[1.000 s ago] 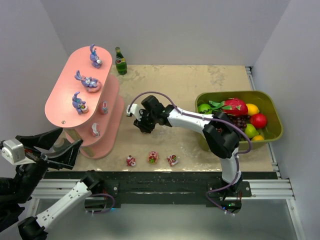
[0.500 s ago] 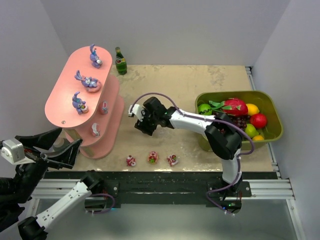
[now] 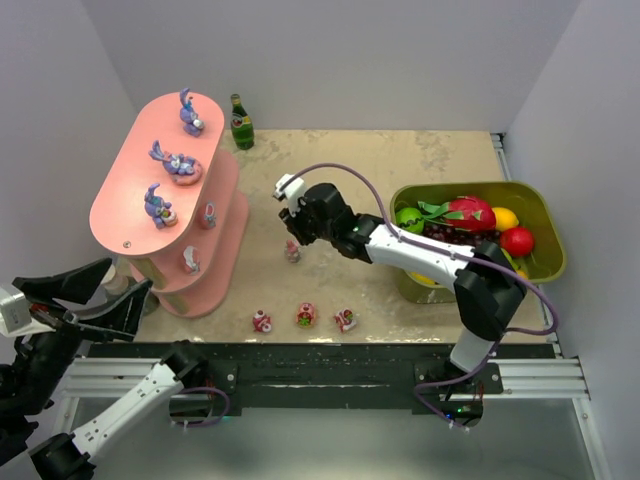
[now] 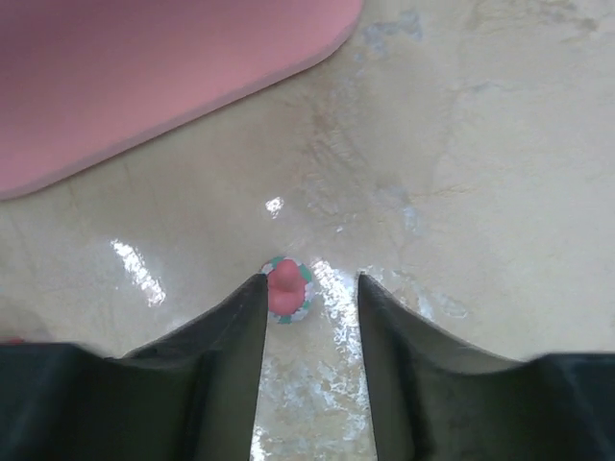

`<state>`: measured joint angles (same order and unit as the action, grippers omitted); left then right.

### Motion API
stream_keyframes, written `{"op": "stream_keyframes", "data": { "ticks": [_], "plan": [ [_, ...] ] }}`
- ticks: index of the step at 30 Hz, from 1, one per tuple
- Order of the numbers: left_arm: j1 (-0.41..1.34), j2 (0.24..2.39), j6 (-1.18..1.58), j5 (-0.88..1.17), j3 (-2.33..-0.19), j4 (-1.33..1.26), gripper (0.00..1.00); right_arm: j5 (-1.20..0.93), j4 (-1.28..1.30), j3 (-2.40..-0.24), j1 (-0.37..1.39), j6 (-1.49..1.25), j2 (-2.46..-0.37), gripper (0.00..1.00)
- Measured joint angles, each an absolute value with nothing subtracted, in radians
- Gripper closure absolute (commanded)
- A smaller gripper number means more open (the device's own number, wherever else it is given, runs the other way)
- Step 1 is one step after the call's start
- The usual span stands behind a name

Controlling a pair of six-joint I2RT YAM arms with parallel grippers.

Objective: Place and organize the plastic toys onto the shelf

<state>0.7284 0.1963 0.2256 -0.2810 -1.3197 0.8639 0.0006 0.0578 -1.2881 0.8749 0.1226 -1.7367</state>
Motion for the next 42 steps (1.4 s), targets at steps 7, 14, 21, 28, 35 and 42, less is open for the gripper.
{"op": "stream_keyframes", "data": {
  "ticks": [7, 14, 21, 28, 35, 42],
  "plan": [
    [0.728, 0.196, 0.229, -0.307, -1.349, 0.91, 0.0, 0.144, 0.042, -1.288, 1.049, -0.134, -1.742, 1.0],
    [0.728, 0.196, 0.252, -0.307, -1.367, 0.93, 0.0, 0.229, 0.019, -1.292, 1.142, -0.34, -1.917, 1.0],
    [0.728, 0.196, 0.252, -0.317, -1.367, 0.95, 0.01, 0.383, -0.032, -1.283, 1.122, -0.474, -2.035, 1.0],
    [0.728, 0.19, 0.252, -0.332, -1.365, 0.966, 0.01, 0.473, -0.11, -1.275, 1.096, -0.554, -2.062, 1.0],
    [0.728, 0.179, 0.252, -0.348, -1.362, 0.971, 0.0, 0.503, -0.175, -1.216, 1.04, -0.611, -2.062, 1.0],
    [0.728, 0.169, 0.253, -0.355, -1.359, 0.975, 0.0, 0.534, -0.227, -1.146, 1.013, -0.649, -2.031, 1.0]
  ]
}}
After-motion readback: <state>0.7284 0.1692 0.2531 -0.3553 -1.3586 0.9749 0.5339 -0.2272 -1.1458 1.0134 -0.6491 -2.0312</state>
